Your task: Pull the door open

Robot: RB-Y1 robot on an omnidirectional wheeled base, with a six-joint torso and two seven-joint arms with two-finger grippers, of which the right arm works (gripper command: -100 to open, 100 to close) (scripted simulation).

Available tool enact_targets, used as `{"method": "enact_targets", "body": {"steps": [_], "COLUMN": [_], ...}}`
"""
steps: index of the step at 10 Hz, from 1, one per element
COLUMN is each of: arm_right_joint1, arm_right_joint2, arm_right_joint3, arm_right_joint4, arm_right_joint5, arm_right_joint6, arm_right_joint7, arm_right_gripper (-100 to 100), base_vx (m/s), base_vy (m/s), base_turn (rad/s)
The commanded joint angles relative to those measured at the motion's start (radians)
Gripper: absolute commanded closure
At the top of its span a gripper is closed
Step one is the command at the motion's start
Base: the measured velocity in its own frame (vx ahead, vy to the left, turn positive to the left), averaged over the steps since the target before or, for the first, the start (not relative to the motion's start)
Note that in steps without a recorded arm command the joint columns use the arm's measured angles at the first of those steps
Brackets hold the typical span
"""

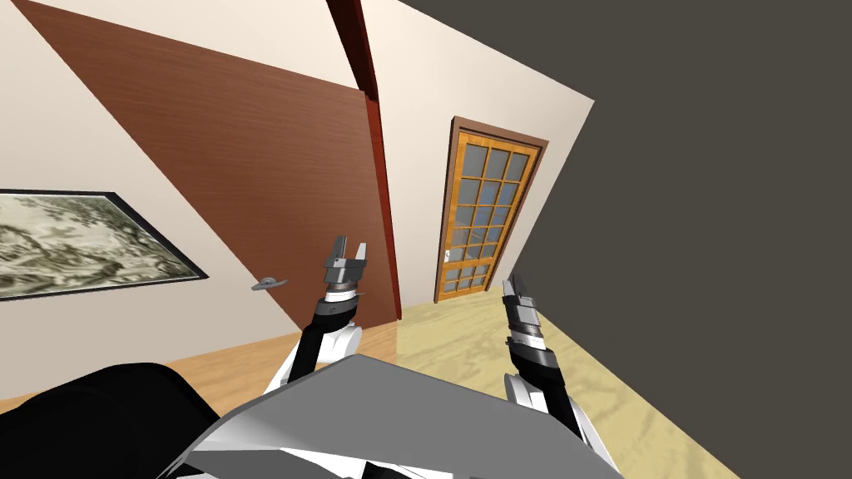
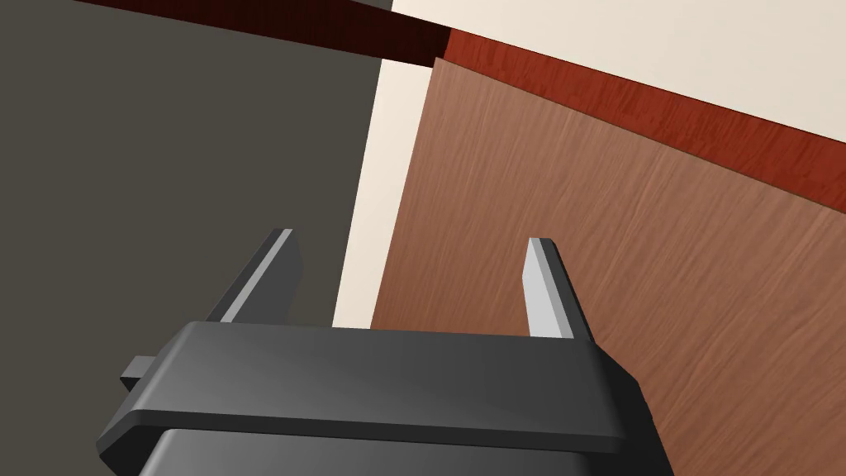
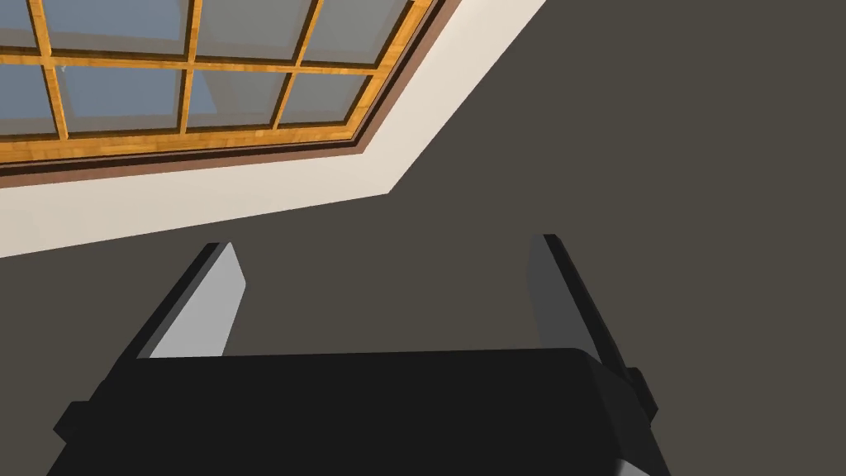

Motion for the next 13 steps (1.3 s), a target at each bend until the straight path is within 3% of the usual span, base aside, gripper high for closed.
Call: {"method": "enact_targets", "body": {"steps": [1, 13], "arm_right_joint1": [-0.016, -0.129], "arm_right_joint2": [-0.005, -0.058], "arm_right_joint3": [0.002, -0.018], "arm_right_joint4": [0.043, 0.372], "arm_right_joint5": [0.014, 0.09], "arm_right_joint6": [-0.012, -0.111], "arm_right_joint7": [0.04, 0.273], "arm_right_gripper": [-100, -100], "base_vx": [0.145, 0.099], "base_vy": [0.004, 0.005], "base_turn": [0.018, 0.018]}}
